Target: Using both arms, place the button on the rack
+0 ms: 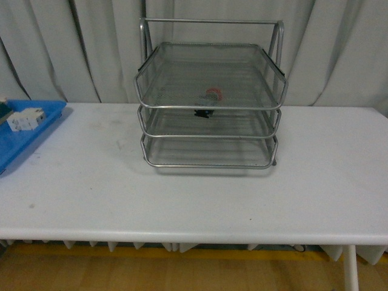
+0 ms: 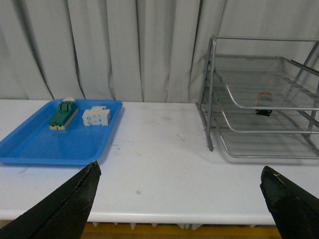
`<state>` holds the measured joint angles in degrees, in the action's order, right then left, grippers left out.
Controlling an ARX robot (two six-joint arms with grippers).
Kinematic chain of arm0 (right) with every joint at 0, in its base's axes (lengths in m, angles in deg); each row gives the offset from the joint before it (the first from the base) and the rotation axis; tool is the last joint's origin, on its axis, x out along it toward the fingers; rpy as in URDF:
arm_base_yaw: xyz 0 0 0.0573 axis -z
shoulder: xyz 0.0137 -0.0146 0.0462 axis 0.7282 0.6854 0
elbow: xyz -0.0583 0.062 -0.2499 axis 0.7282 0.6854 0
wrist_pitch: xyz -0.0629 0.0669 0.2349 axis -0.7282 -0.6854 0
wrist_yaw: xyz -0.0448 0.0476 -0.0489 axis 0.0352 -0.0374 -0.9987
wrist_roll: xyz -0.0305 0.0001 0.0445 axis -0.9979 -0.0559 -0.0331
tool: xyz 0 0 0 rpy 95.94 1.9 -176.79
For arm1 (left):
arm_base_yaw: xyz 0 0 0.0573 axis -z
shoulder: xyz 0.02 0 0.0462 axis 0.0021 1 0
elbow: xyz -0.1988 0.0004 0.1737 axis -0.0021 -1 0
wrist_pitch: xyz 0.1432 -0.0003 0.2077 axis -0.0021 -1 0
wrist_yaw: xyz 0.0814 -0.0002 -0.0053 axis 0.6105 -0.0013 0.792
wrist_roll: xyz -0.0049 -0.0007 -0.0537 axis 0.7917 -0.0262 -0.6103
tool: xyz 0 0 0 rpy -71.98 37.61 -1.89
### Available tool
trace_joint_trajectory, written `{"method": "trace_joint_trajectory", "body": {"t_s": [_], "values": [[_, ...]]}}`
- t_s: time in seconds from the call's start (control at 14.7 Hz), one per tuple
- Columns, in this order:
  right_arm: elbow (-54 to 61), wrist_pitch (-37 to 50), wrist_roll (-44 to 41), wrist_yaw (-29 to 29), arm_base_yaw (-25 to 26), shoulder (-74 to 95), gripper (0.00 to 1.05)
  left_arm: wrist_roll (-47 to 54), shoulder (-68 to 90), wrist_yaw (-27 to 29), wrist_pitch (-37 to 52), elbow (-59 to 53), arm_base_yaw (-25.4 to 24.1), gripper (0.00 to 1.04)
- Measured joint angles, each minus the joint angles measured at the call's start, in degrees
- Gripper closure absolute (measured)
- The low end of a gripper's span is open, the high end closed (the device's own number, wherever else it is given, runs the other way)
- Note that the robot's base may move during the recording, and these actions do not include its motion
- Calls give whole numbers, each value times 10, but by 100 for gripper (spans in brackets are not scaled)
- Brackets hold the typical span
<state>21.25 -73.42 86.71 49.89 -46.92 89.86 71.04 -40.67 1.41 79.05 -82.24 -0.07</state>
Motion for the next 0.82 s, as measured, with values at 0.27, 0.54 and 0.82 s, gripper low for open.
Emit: {"method": "trace_joint_trajectory", "body": {"t_s": [0.27, 0.54, 0.82], "values": [[21, -20, 0, 0, 0, -54, 103, 0, 0, 0, 0, 0, 0, 7], [40, -68, 0, 0, 0, -116, 103, 0, 0, 0, 0, 0, 0, 7], [45, -120, -1, 0, 0, -185, 103, 0, 0, 0, 0, 0, 0, 7]]}}
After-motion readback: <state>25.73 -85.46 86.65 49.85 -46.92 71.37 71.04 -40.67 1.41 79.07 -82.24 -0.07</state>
